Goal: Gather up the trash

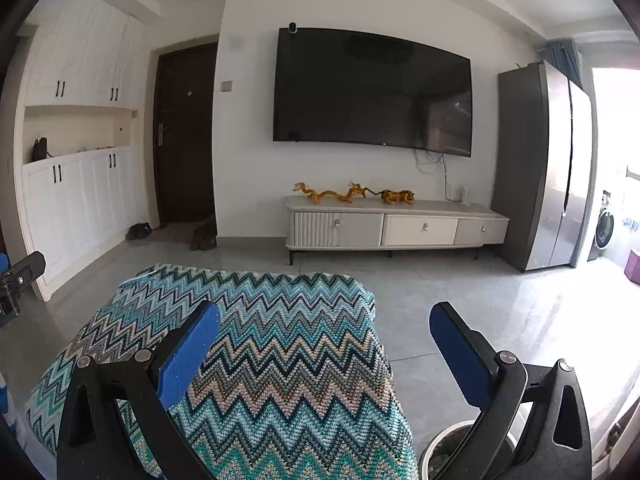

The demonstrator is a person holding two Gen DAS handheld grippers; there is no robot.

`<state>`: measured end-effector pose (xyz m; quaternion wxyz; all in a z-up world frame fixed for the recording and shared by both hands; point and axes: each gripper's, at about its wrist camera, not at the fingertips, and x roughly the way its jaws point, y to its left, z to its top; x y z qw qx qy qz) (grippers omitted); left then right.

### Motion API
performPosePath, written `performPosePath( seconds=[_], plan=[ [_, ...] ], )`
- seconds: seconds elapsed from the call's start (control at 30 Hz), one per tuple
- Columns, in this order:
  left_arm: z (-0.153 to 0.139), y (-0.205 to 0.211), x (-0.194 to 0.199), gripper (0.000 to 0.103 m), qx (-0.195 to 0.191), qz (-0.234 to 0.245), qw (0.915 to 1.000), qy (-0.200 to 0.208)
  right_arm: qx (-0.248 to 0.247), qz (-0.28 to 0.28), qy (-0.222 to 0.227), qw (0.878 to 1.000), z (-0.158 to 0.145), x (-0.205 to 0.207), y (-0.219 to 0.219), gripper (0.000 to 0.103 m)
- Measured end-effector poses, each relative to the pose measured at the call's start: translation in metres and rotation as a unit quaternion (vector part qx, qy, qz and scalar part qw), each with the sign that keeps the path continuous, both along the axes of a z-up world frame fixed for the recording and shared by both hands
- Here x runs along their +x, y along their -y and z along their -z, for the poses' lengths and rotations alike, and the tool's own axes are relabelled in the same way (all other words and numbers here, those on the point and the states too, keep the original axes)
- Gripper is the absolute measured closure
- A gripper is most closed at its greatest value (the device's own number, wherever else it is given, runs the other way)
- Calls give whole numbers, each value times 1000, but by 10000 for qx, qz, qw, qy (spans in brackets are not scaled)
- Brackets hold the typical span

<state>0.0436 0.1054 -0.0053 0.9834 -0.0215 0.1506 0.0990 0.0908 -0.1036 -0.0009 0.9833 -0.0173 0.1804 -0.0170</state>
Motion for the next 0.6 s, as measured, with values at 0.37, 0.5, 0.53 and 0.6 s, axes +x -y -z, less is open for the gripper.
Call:
performPosePath(
  seconds=[0.37,0.5,0.53,0.6],
  plan=[
    [3,14,6,9,148,71,9999,-2,-12,123,207,9997,-1,-5,11,0],
    [3,18,5,9,183,115,9998,22,-32,161,249,9996,-2,-8,12,0],
    [3,19,4,9,182,118,9998,33,-30,162,255,9995,-3,-8,12,0],
    [3,19,4,9,182,116,9998,42,-23,161,265,9995,-3,-8,13,0]
  ],
)
